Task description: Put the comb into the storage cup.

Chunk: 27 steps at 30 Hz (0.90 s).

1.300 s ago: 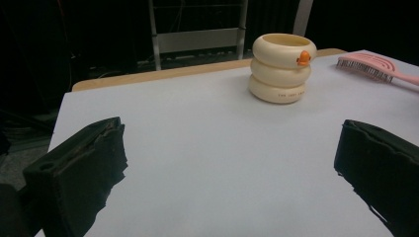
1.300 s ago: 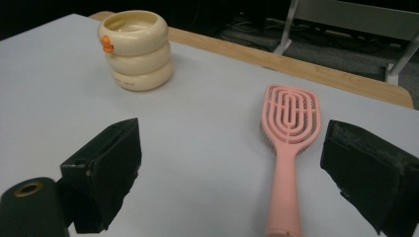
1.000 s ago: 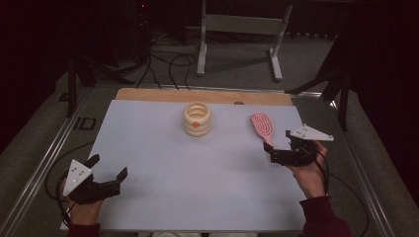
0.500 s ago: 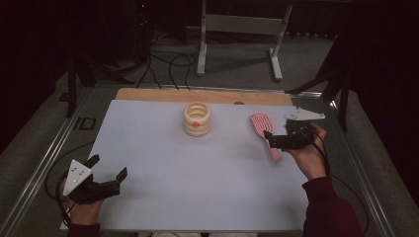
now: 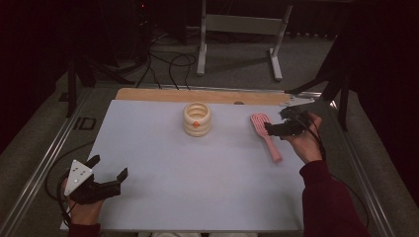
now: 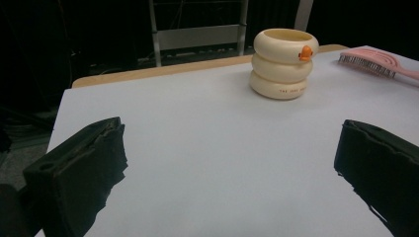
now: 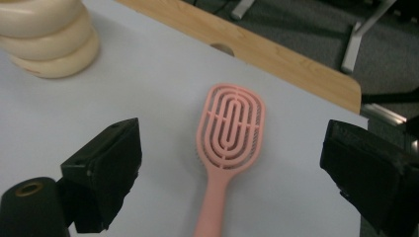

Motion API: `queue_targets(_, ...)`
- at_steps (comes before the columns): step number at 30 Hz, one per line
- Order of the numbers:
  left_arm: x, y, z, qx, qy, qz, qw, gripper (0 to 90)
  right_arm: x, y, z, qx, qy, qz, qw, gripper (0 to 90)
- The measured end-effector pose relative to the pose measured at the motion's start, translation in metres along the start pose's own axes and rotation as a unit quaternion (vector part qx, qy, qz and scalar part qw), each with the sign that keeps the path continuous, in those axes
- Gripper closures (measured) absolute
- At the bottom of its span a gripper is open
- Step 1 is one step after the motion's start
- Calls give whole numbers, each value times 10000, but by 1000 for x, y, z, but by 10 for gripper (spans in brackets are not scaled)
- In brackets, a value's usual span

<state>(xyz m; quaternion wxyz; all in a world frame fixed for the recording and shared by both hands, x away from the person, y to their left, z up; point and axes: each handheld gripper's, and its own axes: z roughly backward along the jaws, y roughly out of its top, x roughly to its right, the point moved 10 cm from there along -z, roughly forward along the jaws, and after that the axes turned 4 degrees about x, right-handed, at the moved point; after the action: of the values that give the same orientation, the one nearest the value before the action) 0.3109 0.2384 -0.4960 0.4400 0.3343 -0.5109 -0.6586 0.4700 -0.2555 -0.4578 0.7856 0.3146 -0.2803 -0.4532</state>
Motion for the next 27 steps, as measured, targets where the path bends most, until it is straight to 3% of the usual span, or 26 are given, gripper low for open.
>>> queue_targets(12,-2,0,1,2,7,14,10000,0,0,-18,-38,-632,30,-180,9978,111)
queue_targets(17,-2,-1,0,-11,0,22,10000,0,6,-33,-55,-1059,-9,-321,9939,111)
queue_targets(27,-2,-2,0,-21,-4,32,10000,0,8,-53,-69,-1530,120,-639,9861,115)
